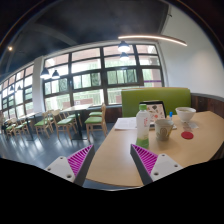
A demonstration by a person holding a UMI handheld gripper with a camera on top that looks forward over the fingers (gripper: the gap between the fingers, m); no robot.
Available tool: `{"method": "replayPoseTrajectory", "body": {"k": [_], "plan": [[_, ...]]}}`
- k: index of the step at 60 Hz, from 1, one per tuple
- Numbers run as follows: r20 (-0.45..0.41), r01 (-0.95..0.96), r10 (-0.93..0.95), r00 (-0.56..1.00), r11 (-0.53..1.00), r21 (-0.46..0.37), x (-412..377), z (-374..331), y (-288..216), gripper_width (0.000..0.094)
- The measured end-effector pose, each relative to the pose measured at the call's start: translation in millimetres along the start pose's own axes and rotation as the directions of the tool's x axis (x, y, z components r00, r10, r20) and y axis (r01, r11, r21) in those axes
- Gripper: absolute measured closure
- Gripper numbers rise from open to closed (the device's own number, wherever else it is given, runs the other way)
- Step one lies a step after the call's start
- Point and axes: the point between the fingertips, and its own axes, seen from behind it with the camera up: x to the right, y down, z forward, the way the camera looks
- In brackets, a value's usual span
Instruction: Pour water
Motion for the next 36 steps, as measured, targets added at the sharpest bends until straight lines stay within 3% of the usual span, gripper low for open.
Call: {"method": "replayPoseTrajectory", "body": {"k": [15, 36], "plan": [[0.005, -0.01, 0.01, 1.0, 1.0, 0.005, 6.4, 2.4, -1.0, 0.0131], [-0.07, 0.032, -0.029, 0.997, 0.998, 0.046, 58.2, 64.8, -20.5, 0.013]]}}
